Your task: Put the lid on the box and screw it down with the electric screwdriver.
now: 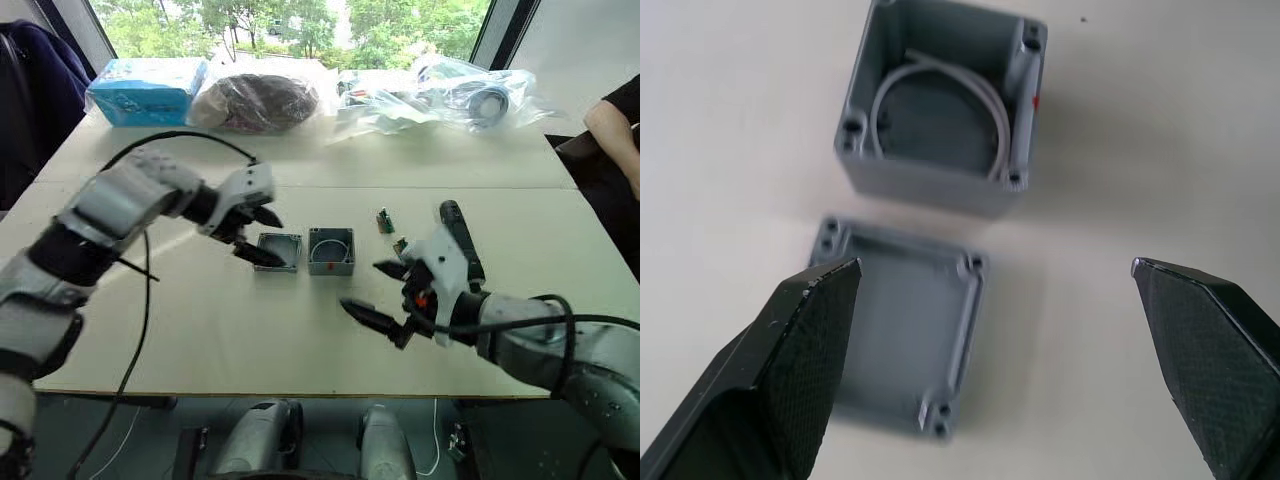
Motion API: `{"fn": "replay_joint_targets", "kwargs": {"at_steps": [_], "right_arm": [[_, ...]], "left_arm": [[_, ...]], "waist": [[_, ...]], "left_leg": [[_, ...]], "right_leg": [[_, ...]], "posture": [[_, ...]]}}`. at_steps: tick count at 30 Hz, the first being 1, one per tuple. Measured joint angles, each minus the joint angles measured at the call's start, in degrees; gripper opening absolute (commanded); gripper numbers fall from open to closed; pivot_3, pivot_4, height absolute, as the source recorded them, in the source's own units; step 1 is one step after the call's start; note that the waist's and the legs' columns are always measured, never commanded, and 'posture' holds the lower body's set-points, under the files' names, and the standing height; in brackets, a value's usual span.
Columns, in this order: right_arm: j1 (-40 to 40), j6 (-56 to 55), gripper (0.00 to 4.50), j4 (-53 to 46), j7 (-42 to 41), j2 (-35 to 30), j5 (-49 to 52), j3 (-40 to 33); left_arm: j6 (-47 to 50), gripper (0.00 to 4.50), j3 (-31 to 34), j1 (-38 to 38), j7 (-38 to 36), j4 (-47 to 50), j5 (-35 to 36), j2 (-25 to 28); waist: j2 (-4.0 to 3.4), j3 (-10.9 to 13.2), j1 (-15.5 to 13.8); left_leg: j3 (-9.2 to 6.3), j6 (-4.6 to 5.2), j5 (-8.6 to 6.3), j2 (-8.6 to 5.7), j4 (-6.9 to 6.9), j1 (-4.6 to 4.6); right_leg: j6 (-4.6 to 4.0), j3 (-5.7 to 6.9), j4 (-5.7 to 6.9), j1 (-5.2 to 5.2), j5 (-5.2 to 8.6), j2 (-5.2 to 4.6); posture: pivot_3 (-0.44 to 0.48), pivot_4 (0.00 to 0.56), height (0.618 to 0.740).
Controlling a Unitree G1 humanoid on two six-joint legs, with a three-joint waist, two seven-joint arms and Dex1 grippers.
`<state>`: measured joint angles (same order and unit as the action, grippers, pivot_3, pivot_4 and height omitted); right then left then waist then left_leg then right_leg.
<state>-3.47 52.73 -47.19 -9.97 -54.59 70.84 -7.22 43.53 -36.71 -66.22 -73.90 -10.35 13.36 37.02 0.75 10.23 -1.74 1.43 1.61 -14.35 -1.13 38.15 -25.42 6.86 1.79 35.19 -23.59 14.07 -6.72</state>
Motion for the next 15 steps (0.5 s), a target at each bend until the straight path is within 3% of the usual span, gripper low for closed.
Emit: {"fn": "replay_joint_targets", "kwargs": {"at_steps": [14,15], "right_arm": [[0.9,-0.65,4.5,-1.13,7.13,8.79,-5.49,3.4],[1.23,-0.65,4.5,-1.25,7.48,9.03,-5.62,3.58]], "left_arm": [[-8.58,4.44,-3.12,-1.98,-3.52,-13.54,-10.78,-14.21],[-9.08,4.21,-3.12,-1.97,-3.51,-14.36,-11.39,-14.88]], "waist": [[-0.01,-0.01,-0.56],[-0.01,-0.01,-0.55]], "left_leg": [[-0.09,0.0,0.01,0.0,0.09,0.03],[-0.09,0.0,0.01,-0.01,0.09,0.03]], "right_leg": [[0.15,-0.02,0.15,0.03,-0.1,0.0],[0.15,-0.02,0.15,0.04,-0.1,-0.01]], "posture": [[0.0,0.15,0.74],[0.0,0.15,0.74]]}}
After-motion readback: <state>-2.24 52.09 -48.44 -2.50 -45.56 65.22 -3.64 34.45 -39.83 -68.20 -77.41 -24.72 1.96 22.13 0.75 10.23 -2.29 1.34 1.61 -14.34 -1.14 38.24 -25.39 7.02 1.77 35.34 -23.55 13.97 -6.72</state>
